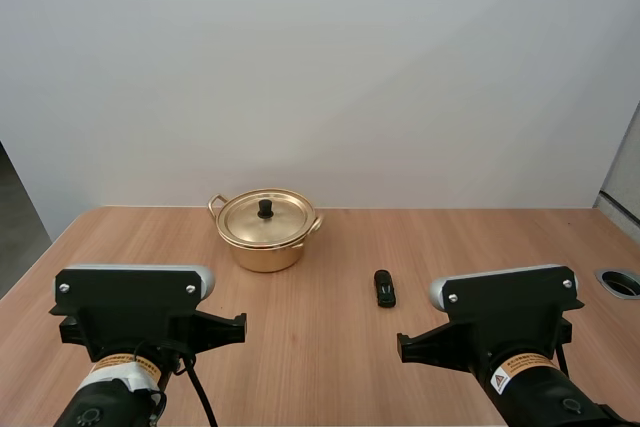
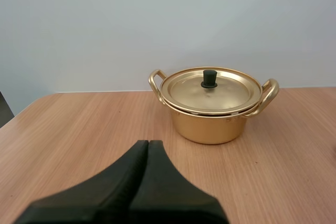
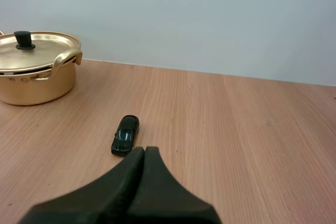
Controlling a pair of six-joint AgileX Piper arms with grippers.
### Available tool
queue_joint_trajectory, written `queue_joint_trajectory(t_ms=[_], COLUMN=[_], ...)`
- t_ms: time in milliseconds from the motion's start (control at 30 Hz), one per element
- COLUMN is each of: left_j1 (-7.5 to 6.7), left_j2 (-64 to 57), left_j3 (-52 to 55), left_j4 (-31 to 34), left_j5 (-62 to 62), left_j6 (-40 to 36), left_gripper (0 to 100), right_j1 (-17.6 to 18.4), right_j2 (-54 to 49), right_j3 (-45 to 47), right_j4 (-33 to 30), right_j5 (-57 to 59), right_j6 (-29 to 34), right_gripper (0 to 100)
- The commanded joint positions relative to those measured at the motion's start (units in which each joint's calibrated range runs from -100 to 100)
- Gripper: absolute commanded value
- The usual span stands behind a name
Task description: Open the pot, put the car inside, and close it
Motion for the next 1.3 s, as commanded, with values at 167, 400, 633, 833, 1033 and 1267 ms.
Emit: queue_joint_trajectory(t_ms=[167, 400, 633, 833, 1033, 1267], left_j1=[0.00, 0.00, 0.00, 0.00, -0.50, -0.98], left_j2=[0.1, 0.1, 0.1, 0.1, 0.9, 1.2], left_j3=[0.0, 0.0, 0.0, 0.0, 0.0, -10.5], left_j4=[0.0, 0.0, 0.0, 0.0, 1.6, 13.1], left_j5=[0.0, 0.0, 0.0, 0.0, -0.6, -12.2], left_j6=[0.0, 0.0, 0.0, 0.0, 0.3, 12.2], left_gripper=[0, 0, 0, 0, 0, 0], right_j1=[0.0, 0.0, 0.0, 0.0, 0.0, 0.0], right_j2=[0.0, 0.0, 0.0, 0.0, 0.0, 0.0], right_j3=[0.0, 0.0, 0.0, 0.0, 0.0, -2.0], right_j4=[0.0, 0.0, 0.0, 0.0, -6.9, -42.2], right_j5=[0.0, 0.0, 0.0, 0.0, -0.4, -7.5], right_j6=[0.0, 0.0, 0.0, 0.0, 0.0, -1.1], right_gripper=[0, 0, 0, 0, 0, 0])
